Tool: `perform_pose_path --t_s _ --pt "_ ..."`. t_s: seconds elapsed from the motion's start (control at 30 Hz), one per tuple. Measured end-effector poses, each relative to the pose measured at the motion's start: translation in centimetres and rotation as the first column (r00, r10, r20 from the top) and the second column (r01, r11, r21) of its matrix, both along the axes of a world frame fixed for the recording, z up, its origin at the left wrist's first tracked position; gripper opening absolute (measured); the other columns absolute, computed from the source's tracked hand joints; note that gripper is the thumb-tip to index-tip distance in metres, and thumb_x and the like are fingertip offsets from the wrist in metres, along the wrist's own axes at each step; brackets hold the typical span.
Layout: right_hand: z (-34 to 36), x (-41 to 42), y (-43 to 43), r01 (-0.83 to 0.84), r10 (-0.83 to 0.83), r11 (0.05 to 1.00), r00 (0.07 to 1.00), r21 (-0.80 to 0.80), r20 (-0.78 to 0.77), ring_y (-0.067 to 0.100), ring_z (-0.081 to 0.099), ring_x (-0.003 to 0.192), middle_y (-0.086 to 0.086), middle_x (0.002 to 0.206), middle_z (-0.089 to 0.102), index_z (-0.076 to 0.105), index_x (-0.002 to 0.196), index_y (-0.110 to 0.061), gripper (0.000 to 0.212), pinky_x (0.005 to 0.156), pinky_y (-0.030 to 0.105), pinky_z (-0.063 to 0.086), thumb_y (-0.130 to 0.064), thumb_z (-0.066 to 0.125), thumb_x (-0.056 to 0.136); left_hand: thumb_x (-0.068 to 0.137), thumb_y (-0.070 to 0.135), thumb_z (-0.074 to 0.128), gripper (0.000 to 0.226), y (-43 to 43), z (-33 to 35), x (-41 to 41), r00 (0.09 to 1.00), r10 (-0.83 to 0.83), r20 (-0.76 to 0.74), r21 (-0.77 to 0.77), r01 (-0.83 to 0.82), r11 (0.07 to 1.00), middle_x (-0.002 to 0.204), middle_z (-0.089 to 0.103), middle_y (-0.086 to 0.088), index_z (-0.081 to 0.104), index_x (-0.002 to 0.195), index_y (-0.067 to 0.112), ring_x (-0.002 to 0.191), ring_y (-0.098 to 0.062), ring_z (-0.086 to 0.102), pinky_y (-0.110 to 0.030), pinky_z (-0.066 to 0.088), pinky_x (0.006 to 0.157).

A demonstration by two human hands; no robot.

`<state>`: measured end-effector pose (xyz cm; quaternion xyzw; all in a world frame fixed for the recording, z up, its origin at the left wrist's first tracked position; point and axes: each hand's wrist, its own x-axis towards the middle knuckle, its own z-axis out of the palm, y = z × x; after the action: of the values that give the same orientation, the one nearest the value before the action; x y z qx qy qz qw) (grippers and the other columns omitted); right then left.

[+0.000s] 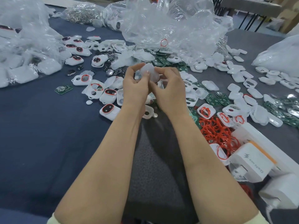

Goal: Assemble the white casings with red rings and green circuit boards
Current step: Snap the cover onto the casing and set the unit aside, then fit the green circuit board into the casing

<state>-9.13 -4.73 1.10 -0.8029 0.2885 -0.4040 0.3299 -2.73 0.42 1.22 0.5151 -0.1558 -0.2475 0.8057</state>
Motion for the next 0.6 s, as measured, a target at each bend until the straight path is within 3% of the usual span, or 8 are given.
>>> perform_pose_path --t_s 0.1,0.2,0.33,0.47,0.6 --pt "0.4 -1.0 -1.0 -0.099 0.068 0.945 0.992 0.311 0.11 0.01 0.064 0.09 0.001 0.103 0.067 0.065 0.11 -0.014 0.022 0.083 0.027 0.051 -0.017 0.065 0.089 0.097 0.002 0.049 0.017 0.1 -0.1 0.1 0.993 -0.069 0.096 -0.024 0.072 0.997 0.085 0.066 -0.011 0.053 0.107 0.015 0.077 -0.022 0.066 -0.034 0.059 0.077" --pt "0.4 -1.6 -1.5 -0.246 0.111 0.784 0.959 0.57 0.261 0.019 0.065 0.086 0.01 0.096 0.069 0.064 0.099 -0.012 0.007 0.085 0.033 0.055 -0.014 0.06 0.093 0.098 0.007 0.051 0.018 0.0 -0.2 -0.1 0.964 -0.145 0.224 0.03 0.141 0.989 0.09 0.068 -0.008 0.054 0.108 0.021 0.082 -0.021 0.068 -0.039 0.058 0.083" --pt "0.4 -1.8 -2.1 -0.351 0.084 0.661 0.913 0.663 0.4 0.018 0.066 0.079 0.009 0.087 0.068 0.062 0.092 -0.011 0.003 0.079 0.028 0.057 -0.01 0.059 0.093 0.097 0.006 0.053 0.03 0.0 -0.3 0.0 0.96 -0.225 0.165 0.004 0.228 0.974 0.077 0.071 0.007 0.046 0.125 0.015 0.083 -0.015 0.068 -0.032 0.057 0.085" --pt "0.3 -1.6 -2.2 -0.338 0.033 0.65 0.908 0.681 0.418 0.014 0.064 0.068 0.01 0.08 0.064 0.058 0.087 -0.008 0.007 0.07 0.026 0.057 -0.006 0.057 0.093 0.096 0.0 0.051 0.033 0.0 -0.3 -0.3 0.95 -0.285 0.129 0.052 0.28 0.959 0.088 0.068 -0.006 0.043 0.128 0.005 0.086 -0.017 0.067 -0.027 0.056 0.084" --pt "-0.2 -1.0 -1.7 -0.254 -0.017 0.695 0.929 0.673 0.369 0.021 0.061 0.071 0.013 0.08 0.062 0.056 0.083 -0.009 0.011 0.077 0.034 0.055 -0.006 0.057 0.093 0.096 0.002 0.051 0.03 -0.2 -0.4 -0.4 0.947 -0.227 0.228 0.175 0.189 0.966 0.102 0.068 -0.016 0.046 0.126 0.007 0.094 -0.026 0.067 -0.04 0.054 0.092"
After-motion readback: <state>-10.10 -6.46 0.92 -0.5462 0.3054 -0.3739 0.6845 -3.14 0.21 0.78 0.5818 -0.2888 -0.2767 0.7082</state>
